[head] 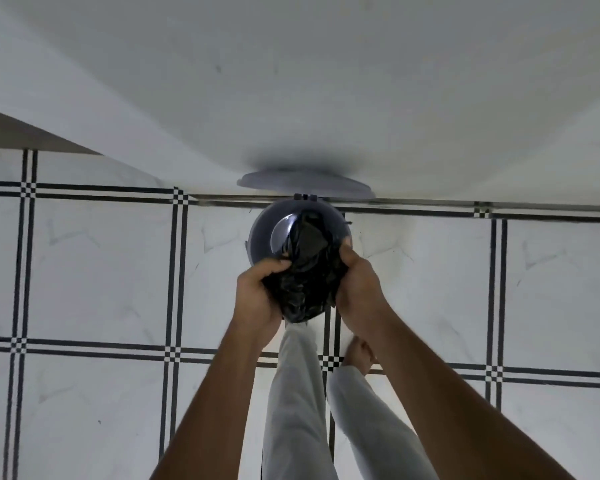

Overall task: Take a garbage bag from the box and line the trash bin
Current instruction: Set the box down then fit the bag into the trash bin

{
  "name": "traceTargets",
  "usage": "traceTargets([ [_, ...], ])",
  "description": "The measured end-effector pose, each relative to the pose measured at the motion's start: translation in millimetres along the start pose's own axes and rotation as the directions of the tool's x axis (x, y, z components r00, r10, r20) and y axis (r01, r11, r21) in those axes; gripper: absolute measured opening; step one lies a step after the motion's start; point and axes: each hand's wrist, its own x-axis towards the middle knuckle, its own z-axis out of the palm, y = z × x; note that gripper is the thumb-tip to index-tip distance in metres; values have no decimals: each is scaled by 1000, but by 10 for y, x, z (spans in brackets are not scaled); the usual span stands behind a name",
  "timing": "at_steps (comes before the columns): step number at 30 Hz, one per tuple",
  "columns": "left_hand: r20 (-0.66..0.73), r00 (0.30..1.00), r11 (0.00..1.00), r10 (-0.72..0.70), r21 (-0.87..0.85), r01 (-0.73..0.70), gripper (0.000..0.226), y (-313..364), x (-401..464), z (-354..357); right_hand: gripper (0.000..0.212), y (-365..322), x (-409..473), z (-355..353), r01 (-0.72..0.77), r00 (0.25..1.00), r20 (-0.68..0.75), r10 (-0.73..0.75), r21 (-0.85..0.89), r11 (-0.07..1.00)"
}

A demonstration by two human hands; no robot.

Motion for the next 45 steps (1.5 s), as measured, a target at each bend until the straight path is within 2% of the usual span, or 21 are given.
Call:
traceTargets([
  [4,18,999,1000,29,-7,-29,44,-71,618,-226,51,90,630,-19,56,998,-9,-56,-29,998],
  [6,-25,1000,1000,16,22,-16,41,-185,922,-381,58,158,864,-51,46,998,-48,-48,-51,998],
  [8,-102,995,993,10,114,2,35,-299,1204,-533,58,238,1050,-123,33,993,-110,-48,-131,991],
  [10,-212,977,964,-12,256,68,38,-411,1429,-692,40,324,1158,-209,16,978,-195,-68,-259,966],
  [13,-378,926,871,11,458,177,25,-505,1562,-910,43,441,1236,-375,-24,945,-308,-113,-409,912],
  [15,-380,924,837,46,520,172,31,-493,1619,-1032,48,442,1311,-451,-15,927,-336,-169,-483,875],
  [18,-353,929,840,107,533,105,33,-303,1759,-1174,53,291,1507,-514,56,914,-306,-267,-556,829],
  [20,-324,937,840,130,539,70,33,-95,1951,-1227,55,79,1718,-521,97,913,-279,-297,-559,823],
  [22,-293,953,869,78,488,79,37,118,2154,-1254,60,-149,1924,-518,68,942,-254,-220,-497,865],
  [23,-278,960,879,32,465,105,39,207,2265,-1264,56,-238,2032,-532,43,957,-239,-162,-436,899],
  [25,-236,971,858,-38,490,153,37,358,2418,-1271,34,-357,2134,-514,30,977,-188,-104,-361,932],
  [27,-227,974,826,-20,545,144,40,435,2585,-1295,14,-404,2230,-525,55,976,-171,-136,-410,911],
  [28,-223,975,818,2,561,126,43,453,2648,-1299,12,-419,2257,-535,75,972,-167,-164,-440,895],
  [33,-175,982,789,70,612,53,47,512,2866,-1201,14,-450,2428,-505,225,938,-165,-305,-379,898],
  [37,-188,971,723,151,690,21,36,576,3082,-1099,17,-499,2665,-482,189,927,-241,-286,-357,915],
  [39,-219,960,637,176,769,59,36,558,3174,-1120,18,-449,2755,-542,131,918,-278,-282,-460,878],
  [42,-302,947,551,106,811,197,59,432,3182,-1277,29,-281,2785,-671,56,919,-294,-263,-561,826],
  [43,-353,933,559,69,788,257,67,377,3157,-1367,33,-216,2762,-706,33,922,-300,-243,-566,824],
  [45,-403,915,650,-22,689,319,77,269,3050,-1554,47,-91,2695,-764,-22,926,-328,-187,-542,840],
])
